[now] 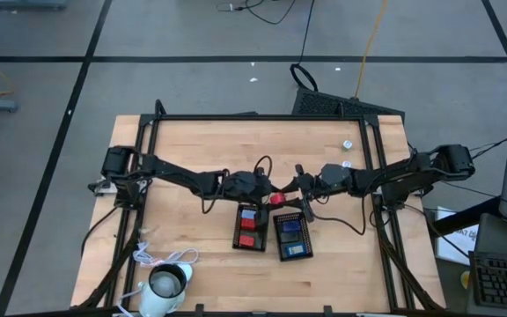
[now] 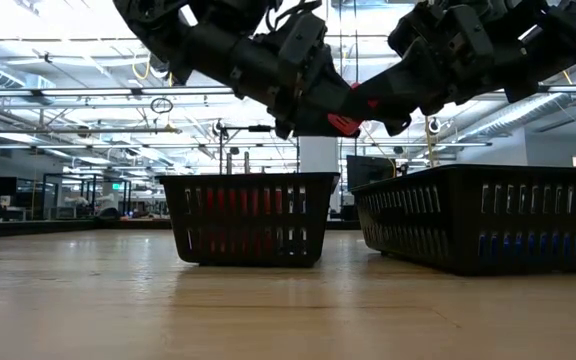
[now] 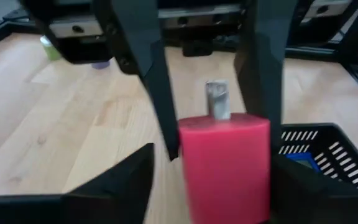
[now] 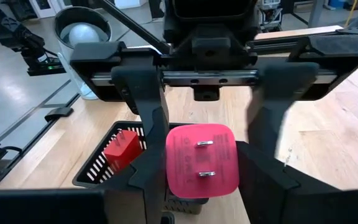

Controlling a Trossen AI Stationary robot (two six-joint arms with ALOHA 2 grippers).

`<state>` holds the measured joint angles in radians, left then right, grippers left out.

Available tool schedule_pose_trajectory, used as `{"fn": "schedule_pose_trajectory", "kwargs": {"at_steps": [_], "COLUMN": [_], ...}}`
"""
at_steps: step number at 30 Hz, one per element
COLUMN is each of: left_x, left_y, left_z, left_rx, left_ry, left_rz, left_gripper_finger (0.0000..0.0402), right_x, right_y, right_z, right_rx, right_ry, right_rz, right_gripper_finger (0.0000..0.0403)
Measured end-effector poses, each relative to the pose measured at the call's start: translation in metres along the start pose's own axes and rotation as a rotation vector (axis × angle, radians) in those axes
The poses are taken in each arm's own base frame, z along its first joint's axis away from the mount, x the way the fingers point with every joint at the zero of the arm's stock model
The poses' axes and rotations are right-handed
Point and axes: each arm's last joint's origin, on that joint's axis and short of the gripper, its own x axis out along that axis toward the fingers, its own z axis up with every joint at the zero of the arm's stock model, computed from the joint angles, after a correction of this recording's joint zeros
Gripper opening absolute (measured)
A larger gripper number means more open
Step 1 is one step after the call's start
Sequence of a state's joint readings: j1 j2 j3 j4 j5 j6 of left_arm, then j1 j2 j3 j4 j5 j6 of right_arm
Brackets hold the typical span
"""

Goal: Pick & Place Office items
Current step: Put the pink charger adapter into the left black basket

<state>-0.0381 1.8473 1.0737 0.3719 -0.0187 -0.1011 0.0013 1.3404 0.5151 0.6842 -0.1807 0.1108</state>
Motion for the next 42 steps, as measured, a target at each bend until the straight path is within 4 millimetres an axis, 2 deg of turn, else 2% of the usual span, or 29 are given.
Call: {"fn": "schedule_pose_trajectory", "kwargs": {"at_steps": [5, 12, 20, 24, 32, 38, 42], "left_x": [0.0, 0.0, -0.001, -0.002, -0.008, -0.009, -0.012], "left_y": [-0.001, 0.001, 0.0, -0.003, -0.007, 0.006, 0.02], "left_z": [0.002, 0.004, 0.006, 0.013, 0.035, 0.036, 0.026], "left_rx": [-0.016, 0.015, 0.046, 0.052, 0.099, 0.073, 0.047], "left_ry": [-0.028, -0.051, -0.066, -0.138, -0.375, -0.389, -0.402], "left_rz": [-0.007, -0.026, -0.045, -0.11, -0.205, -0.166, -0.141], "left_gripper_finger": [0.0148, 0.015, 0.015, 0.015, 0.015, 0.015, 0.015], "right_x": [0.0, -0.007, -0.043, -0.054, -0.05, -0.053, -0.061], "right_y": [0.0, 0.0, 0.006, 0.008, 0.006, 0.008, 0.01], "right_z": [0.0, 0.006, 0.026, 0.027, 0.019, 0.027, 0.037], "right_rx": [-0.001, -0.002, -0.011, 0.023, 0.042, 0.015, 0.007], "right_ry": [-0.001, -0.007, -0.014, 0.02, 0.018, -0.062, -0.139], "right_rz": [-0.01, -0.065, -0.181, -0.182, -0.183, -0.174, -0.164], "right_gripper_finger": [0.0154, 0.0169, 0.02, 0.0202, 0.0202, 0.0196, 0.019]}}
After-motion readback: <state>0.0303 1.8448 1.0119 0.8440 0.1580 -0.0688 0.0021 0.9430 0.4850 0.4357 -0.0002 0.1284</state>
